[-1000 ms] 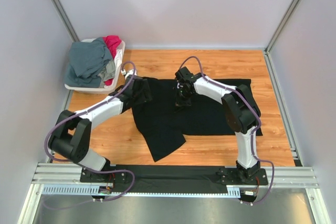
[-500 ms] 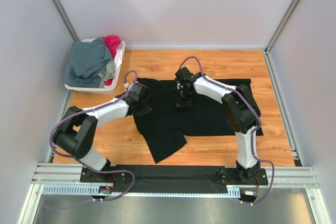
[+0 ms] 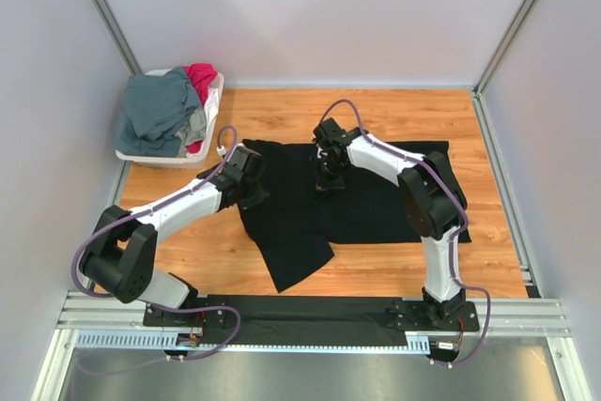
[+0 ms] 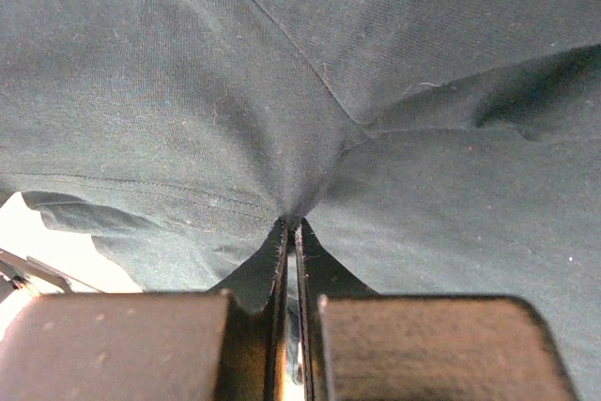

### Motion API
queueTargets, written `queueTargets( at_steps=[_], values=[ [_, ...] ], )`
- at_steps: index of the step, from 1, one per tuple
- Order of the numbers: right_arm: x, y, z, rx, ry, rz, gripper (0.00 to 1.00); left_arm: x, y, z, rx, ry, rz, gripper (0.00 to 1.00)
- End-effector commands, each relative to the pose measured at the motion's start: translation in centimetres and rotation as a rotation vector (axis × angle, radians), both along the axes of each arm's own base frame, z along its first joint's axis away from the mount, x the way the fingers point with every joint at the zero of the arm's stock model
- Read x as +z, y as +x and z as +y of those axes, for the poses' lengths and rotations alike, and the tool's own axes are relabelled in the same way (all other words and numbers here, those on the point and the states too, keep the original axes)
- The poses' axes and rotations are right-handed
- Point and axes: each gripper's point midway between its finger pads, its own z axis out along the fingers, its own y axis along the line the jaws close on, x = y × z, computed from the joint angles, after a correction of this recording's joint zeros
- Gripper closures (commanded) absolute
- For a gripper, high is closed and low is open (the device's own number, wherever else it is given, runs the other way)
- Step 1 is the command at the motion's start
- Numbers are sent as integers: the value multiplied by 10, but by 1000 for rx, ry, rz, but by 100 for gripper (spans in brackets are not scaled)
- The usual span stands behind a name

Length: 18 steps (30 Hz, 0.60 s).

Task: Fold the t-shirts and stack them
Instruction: Fold the tshirt

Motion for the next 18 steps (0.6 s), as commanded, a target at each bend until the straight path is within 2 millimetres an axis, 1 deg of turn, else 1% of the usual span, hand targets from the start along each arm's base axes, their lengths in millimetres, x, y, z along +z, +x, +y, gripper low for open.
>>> queueTargets(
  at_steps=[1, 5, 8, 9, 10, 11, 12, 13, 14, 15, 16, 17, 18],
  values=[
    [31, 6, -3, 4, 18, -58, 100, 5, -8, -2, -34, -1, 21, 100],
    [35, 2, -5, 20, 22, -49, 100, -3, -17, -2, -62, 19, 50, 100],
    [31, -7, -5, 44, 28, -4, 99, -11, -21, 4, -58, 57, 78, 100],
    [28, -10, -6, 51, 27, 12, 95, -13, -21, 6, -55, 72, 85, 99],
    [26, -13, -7, 63, 26, 22, 79, -9, -17, 6, -59, 79, 75, 98],
    [25, -15, -8, 70, 23, 25, 71, -10, -18, 9, -60, 101, 86, 91],
    [29, -17, -11, 78, 14, 23, 59, -6, -14, 8, -74, 108, 74, 85],
    [33, -17, -15, 89, 9, 10, 55, 5, -7, 5, -84, 109, 46, 69],
    [42, -14, -14, 95, 17, -13, 52, 12, -4, 6, -108, 126, 26, 61],
    [58, -10, -17, 89, 28, -45, 49, 19, -1, 6, -124, 139, 15, 53],
    [68, -5, -19, 88, 31, -77, 48, 37, 11, 4, -122, 145, -37, 43],
    [78, 1, -22, 78, 41, -104, 47, 47, 16, 5, -129, 159, -64, 40],
    [103, 11, -22, 67, 66, -161, 47, 56, 22, 6, -149, 185, -93, 39]
  ],
)
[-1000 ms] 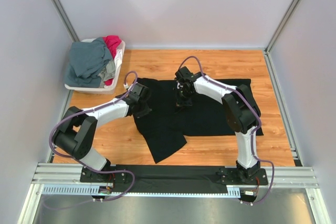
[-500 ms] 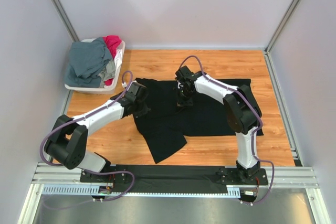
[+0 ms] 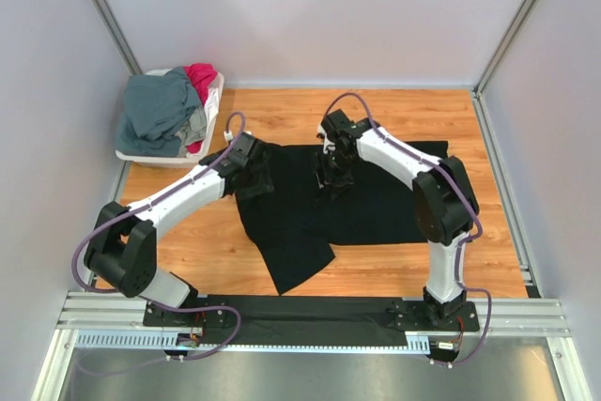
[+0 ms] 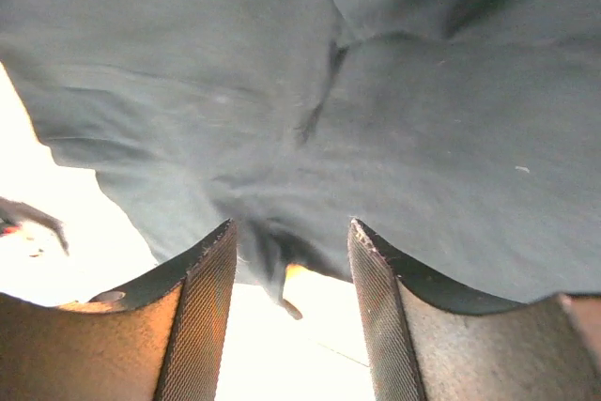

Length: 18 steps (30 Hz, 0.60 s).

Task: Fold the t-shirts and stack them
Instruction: Fold the tshirt

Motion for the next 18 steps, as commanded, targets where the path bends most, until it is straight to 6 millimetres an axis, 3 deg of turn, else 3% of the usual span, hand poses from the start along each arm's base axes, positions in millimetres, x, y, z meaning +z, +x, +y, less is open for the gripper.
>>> queueTargets(
  at_steps=[1, 3, 5, 6, 8, 9, 11, 12, 13, 18],
  values=[
    [88, 42, -12, -37, 94, -225, 47, 67, 41, -4, -60, 42, -198, 38],
    [116, 72, -37, -132, 84, -318, 46, 82, 59, 0, -48, 82, -259, 36],
    [126, 96, -60, -227, 74, -384, 49, 96, 86, 0, -5, 68, -312, 36],
    [126, 112, -87, -307, 51, -403, 53, 97, 96, -3, 1, 49, -322, 37],
    [121, 135, -119, -406, 15, -440, 54, 92, 123, -6, 33, 11, -322, 40],
    [108, 146, -147, -486, -14, -423, 58, 88, 131, -8, 45, 3, -315, 42],
    [88, 161, -176, -564, -72, -414, 60, 75, 152, -7, 86, 21, -293, 46],
    [80, 168, -201, -622, -121, -416, 60, 77, 163, -10, 96, 17, -304, 48],
    [73, 171, -211, -639, -135, -411, 60, 60, 168, -8, 120, 27, -270, 50],
    [31, 191, -273, -767, -234, -380, 61, 31, 184, -6, 200, 45, -224, 62]
  ],
)
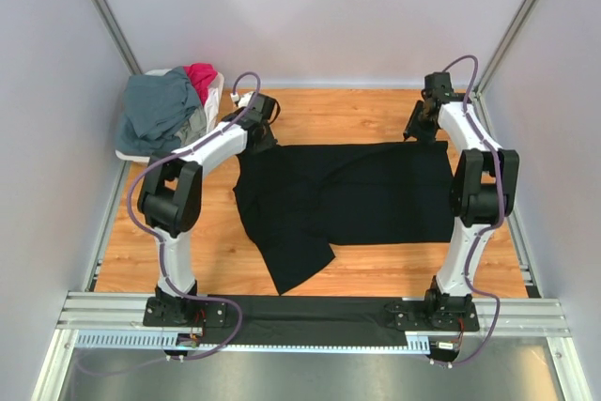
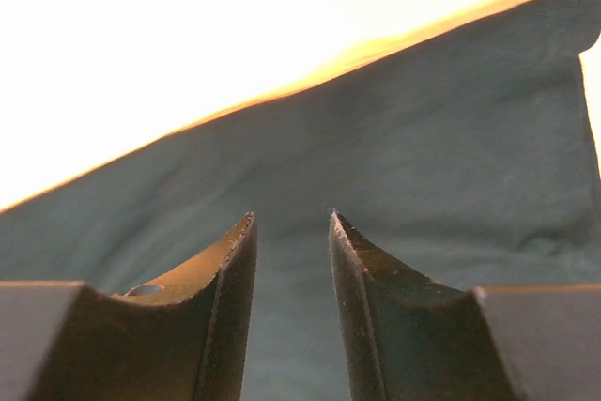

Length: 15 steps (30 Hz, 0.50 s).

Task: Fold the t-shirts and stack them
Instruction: Fold the tshirt

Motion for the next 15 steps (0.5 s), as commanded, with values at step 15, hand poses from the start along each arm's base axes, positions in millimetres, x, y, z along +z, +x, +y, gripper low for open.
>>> queueTargets(
  at_steps=[15],
  values=[
    [-98, -19, -70, -128, -136, 216, 64, -66, 27, 37, 268, -39, 140, 70]
  ],
)
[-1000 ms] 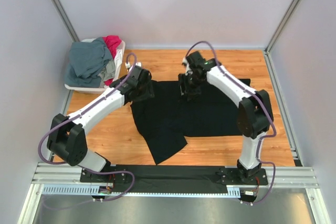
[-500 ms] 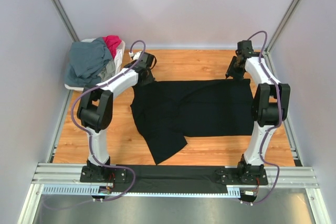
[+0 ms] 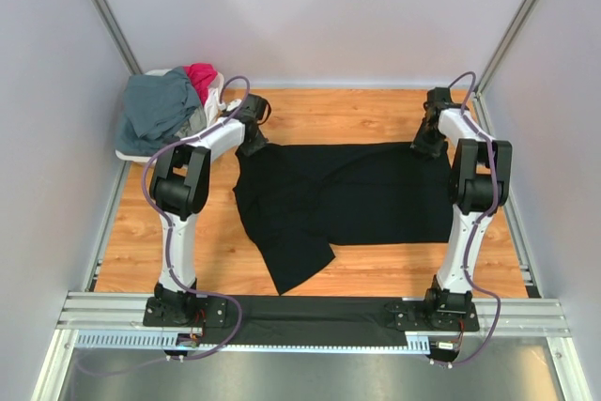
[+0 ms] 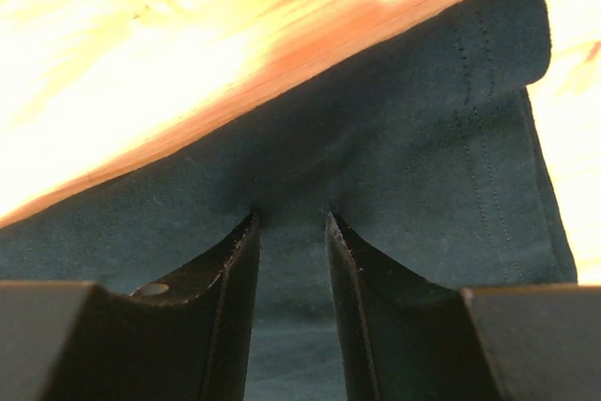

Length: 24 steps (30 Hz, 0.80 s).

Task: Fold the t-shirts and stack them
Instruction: Fold the tshirt

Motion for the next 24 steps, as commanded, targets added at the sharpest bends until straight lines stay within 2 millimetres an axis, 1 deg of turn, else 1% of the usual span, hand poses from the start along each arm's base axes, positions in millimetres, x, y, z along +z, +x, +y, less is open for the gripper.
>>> queueTargets(
  at_steps=[1, 2, 3, 5, 8, 13, 16, 18, 19, 20, 22, 23, 24],
  values=[
    [-12, -15, -20, -22, -63, 45, 63, -6, 1, 7, 74, -28, 31, 70],
    [-13, -18, -23, -29, -68, 51, 64, -8, 0, 8, 78, -33, 41, 71],
    [-15, -24, -33, -49, -84, 66, 64, -11, -1, 9, 86, -33, 50, 71],
    [-15, -31, -46, -73, -90, 77, 64, -16, -3, 13, 97, -32, 68, 71],
    [-13, -37, -57, -86, -95, 84, 64, -18, -3, 16, 102, -29, 73, 71],
    [-10, -38, -56, -53, -87, 99, 63, -21, -6, 18, 101, -17, 87, 72],
    [2, -32, -53, -30, -68, 74, 63, -20, -5, 19, 81, -5, 82, 72],
    [14, -24, -44, -11, -33, 39, 63, -18, -1, 18, 52, 4, 74, 72],
    [26, -22, -41, 0, -26, 16, 63, -15, 2, 16, 28, 4, 68, 72],
    [36, -16, -34, 22, -22, -12, 62, -7, 8, 13, -10, 9, 49, 74],
    [58, -10, -27, 55, -35, -56, 62, 14, 17, 6, -54, -9, -5, 74],
    [66, -5, -22, 82, -46, -75, 62, 22, 19, 3, -76, -12, -31, 74],
    [80, 2, -22, 86, -54, -112, 62, 44, 25, -2, -116, -9, -98, 74]
  ],
)
